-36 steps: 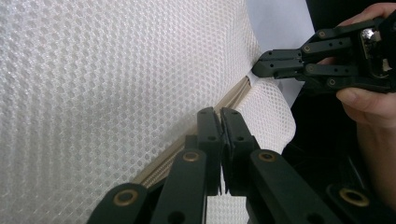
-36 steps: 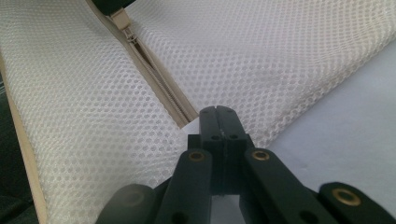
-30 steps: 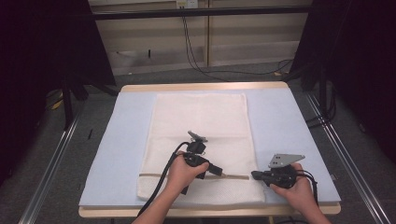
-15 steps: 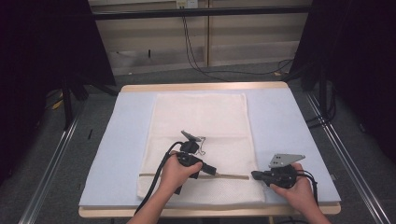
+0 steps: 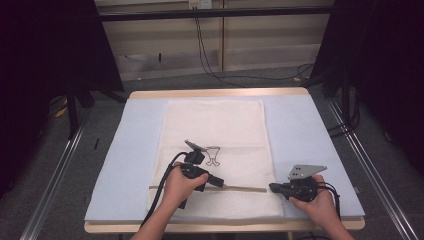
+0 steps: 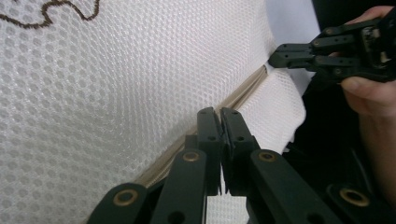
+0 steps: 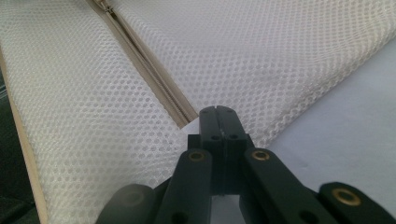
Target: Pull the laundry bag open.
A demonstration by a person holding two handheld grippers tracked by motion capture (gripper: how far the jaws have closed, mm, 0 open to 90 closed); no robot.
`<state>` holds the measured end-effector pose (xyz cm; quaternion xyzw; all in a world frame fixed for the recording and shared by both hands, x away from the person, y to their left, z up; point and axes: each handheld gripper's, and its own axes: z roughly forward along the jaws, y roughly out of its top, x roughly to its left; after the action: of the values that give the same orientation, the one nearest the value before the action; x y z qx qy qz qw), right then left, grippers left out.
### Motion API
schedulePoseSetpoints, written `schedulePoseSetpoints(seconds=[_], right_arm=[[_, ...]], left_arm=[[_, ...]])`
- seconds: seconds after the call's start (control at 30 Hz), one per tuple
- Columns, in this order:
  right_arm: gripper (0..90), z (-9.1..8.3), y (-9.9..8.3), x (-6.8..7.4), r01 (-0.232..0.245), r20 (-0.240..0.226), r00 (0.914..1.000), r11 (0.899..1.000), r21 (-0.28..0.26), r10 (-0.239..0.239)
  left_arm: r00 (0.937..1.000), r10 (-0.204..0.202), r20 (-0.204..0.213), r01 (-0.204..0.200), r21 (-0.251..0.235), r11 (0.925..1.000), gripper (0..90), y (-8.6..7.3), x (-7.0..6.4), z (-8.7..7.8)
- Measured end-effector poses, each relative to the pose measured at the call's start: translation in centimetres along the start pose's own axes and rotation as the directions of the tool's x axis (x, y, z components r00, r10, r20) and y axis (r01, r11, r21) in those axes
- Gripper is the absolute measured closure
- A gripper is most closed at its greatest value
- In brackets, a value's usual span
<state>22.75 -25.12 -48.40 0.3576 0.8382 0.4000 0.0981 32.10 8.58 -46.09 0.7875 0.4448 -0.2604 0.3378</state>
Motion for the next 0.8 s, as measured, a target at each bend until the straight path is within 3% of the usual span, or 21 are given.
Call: schedulePoseSetpoints(seconds=[0.37,0.5,0.53,0.57,0.67,0.7,0.8], right_arm=[[90.0,0.0,0.0,0.0,0.002,0.001,1.0000,1.000,0.000,-0.002],[90.0,0.0,0.0,0.0,0.002,0.003,1.0000,1.000,0.000,-0.002],[90.0,0.0,0.0,0.0,0.002,0.003,1.0000,1.000,0.001,-0.002],[90.0,0.0,0.0,0.0,0.002,0.004,1.0000,1.000,0.001,-0.002],[90.0,0.0,0.0,0.0,0.002,0.004,1.0000,1.000,0.001,-0.002],[90.0,0.0,0.0,0.1,0.000,0.005,1.0000,1.000,0.001,0.000],[90.0,0.0,0.0,0.1,0.001,0.002,1.0000,1.000,0.000,-0.001]], left_arm=[[0.9996,-0.023,0.018,0.023,-0.004,0.9997,87.7,-0.4,0.7,-0.6],[0.9998,-0.021,-0.004,0.021,-0.017,0.9996,87.7,-0.5,1.0,-1.0],[0.9996,-0.026,0.013,0.027,-0.016,0.9995,87.6,-0.6,1.0,-1.0],[0.9997,-0.023,-0.006,0.023,-0.009,0.9997,87.6,-0.6,1.0,-1.1],[0.9995,-0.030,0.005,0.030,-0.023,0.9993,87.6,-0.7,1.0,-1.2],[0.9998,-0.019,-0.011,0.019,-0.020,0.9996,87.6,-0.7,1.1,-1.2],[0.9996,-0.027,0.008,0.027,-0.012,0.9996,87.6,-0.6,1.2,-1.5]])
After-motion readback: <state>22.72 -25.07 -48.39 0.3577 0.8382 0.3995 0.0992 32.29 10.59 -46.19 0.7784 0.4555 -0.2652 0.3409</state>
